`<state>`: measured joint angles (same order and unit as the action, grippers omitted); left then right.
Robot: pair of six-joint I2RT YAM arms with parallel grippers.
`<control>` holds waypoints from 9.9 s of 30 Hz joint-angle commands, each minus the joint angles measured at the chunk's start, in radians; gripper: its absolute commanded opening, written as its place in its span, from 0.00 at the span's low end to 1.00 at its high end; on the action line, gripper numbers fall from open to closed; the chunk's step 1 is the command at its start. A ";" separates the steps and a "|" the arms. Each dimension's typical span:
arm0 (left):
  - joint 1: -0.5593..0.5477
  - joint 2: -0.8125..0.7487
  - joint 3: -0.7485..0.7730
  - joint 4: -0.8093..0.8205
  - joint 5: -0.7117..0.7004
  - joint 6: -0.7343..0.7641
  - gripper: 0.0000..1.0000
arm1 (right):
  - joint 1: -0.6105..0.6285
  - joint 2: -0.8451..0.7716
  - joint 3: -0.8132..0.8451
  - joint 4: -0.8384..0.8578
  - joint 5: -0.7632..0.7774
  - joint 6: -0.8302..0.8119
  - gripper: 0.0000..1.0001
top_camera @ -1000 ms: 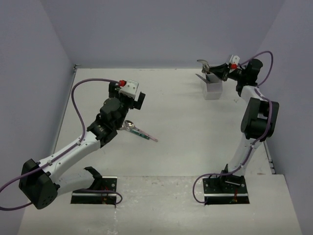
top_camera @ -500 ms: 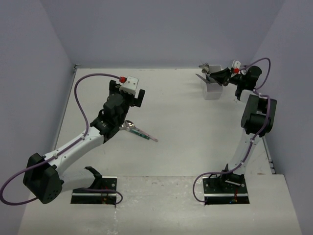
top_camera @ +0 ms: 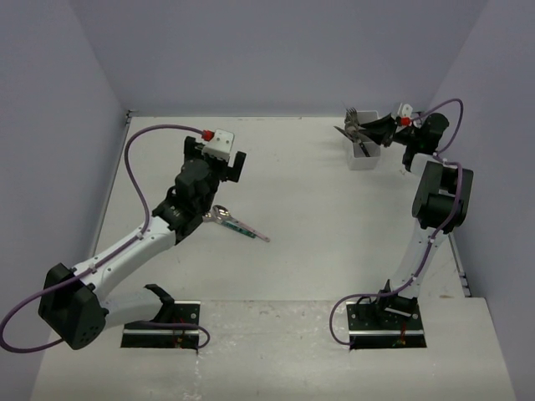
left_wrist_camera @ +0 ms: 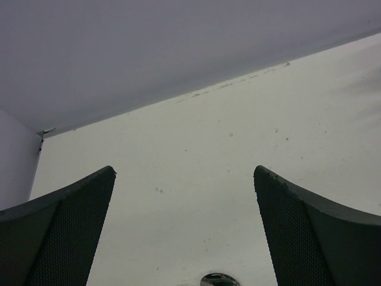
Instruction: Sort the eating utensils into containers
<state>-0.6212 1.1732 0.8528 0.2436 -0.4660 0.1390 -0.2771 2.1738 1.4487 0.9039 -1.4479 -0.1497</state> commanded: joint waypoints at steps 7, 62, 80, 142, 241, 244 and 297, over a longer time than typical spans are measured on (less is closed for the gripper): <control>0.009 -0.050 0.038 -0.065 -0.025 -0.058 1.00 | -0.007 -0.048 -0.026 0.261 0.020 0.246 0.61; 0.011 0.207 -0.043 -0.711 -0.029 -1.266 0.87 | 0.645 -1.006 -0.424 -1.023 1.738 0.519 0.99; 0.029 0.471 0.037 -0.762 -0.016 -1.351 0.58 | 0.644 -1.040 -0.447 -1.051 1.799 0.487 0.99; -0.189 0.026 0.061 0.088 0.412 -0.631 0.00 | 0.875 -0.971 -0.579 -0.592 1.057 0.570 0.49; -0.020 0.284 0.124 -0.641 0.144 -0.976 1.00 | 0.306 -0.774 -0.230 -0.821 1.065 -0.328 0.99; -0.023 0.347 0.120 -0.647 0.184 -1.028 1.00 | 0.345 -0.911 -0.371 -0.690 1.191 -0.047 0.99; -0.110 0.227 0.227 -0.425 0.066 -0.839 0.00 | 0.719 -1.048 -0.645 -0.858 0.782 0.360 0.99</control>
<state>-0.7059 1.4132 1.0817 -0.2615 -0.4202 -0.7715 0.3820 1.0798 0.7471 0.0528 -0.5705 0.1566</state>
